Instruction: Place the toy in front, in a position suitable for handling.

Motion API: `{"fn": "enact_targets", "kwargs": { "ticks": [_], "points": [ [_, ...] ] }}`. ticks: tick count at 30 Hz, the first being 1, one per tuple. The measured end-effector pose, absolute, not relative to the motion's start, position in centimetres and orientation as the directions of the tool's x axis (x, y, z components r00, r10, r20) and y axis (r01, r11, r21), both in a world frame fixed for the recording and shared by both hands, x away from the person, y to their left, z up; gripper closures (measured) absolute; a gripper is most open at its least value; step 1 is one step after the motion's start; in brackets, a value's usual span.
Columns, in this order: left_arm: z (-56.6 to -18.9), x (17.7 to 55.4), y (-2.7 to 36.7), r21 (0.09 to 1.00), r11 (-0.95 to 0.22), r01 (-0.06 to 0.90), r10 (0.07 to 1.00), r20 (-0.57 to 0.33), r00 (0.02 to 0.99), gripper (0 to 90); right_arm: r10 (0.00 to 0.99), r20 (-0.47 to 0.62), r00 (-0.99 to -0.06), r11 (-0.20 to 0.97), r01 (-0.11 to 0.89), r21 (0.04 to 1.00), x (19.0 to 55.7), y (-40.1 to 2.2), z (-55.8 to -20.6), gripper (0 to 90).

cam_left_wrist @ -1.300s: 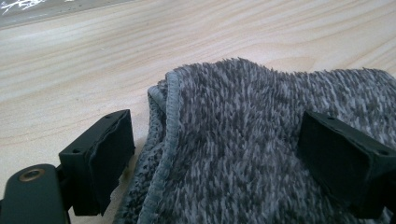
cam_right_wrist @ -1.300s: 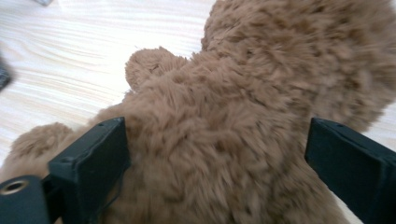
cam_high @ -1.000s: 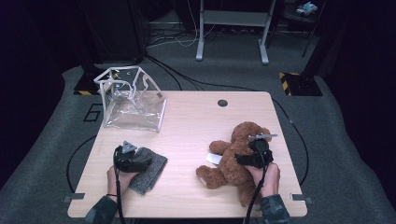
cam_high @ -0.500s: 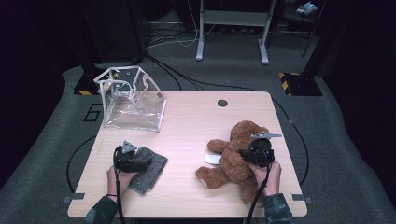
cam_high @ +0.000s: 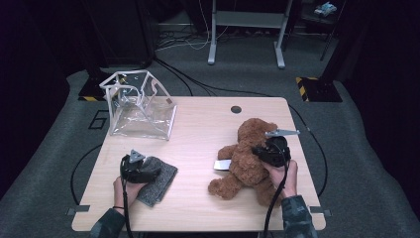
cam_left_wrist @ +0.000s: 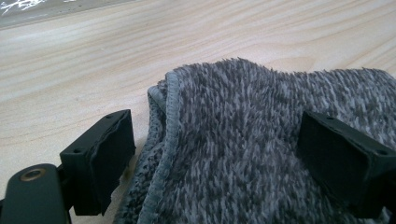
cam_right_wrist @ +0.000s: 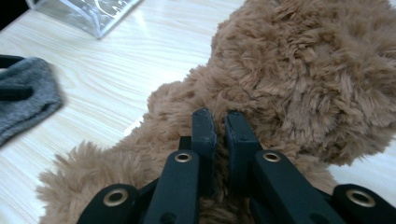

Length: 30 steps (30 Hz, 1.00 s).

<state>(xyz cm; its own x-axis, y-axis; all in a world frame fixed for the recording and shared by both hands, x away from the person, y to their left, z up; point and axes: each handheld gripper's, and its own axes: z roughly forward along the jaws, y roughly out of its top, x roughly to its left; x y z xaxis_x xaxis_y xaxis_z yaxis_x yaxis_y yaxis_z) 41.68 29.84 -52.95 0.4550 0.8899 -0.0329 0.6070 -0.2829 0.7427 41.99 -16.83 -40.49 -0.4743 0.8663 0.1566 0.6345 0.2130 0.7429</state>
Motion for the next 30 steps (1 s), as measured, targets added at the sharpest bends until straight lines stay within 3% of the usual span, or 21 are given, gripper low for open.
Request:
{"fn": "enact_targets", "kwargs": {
  "ticks": [15,22,30],
  "points": [
    [-52.9,41.7,29.8,0.743,-0.279,0.608,0.890,-0.038,0.455,10.9,0.848,0.134,-0.513,0.264,0.628,0.732,43.3,-16.4,-41.7,82.6],
    [-50.3,40.8,30.0,0.751,-0.289,0.593,0.880,-0.035,0.474,4.7,0.884,0.127,-0.450,0.211,0.627,0.750,41.3,-17.9,-40.7,45.4],
    [-45.8,42.1,28.0,0.782,-0.347,0.518,0.826,-0.007,0.563,5.8,0.924,0.119,-0.364,0.164,0.657,0.736,38.7,-20.2,-40.5,26.7]
  ]
}}
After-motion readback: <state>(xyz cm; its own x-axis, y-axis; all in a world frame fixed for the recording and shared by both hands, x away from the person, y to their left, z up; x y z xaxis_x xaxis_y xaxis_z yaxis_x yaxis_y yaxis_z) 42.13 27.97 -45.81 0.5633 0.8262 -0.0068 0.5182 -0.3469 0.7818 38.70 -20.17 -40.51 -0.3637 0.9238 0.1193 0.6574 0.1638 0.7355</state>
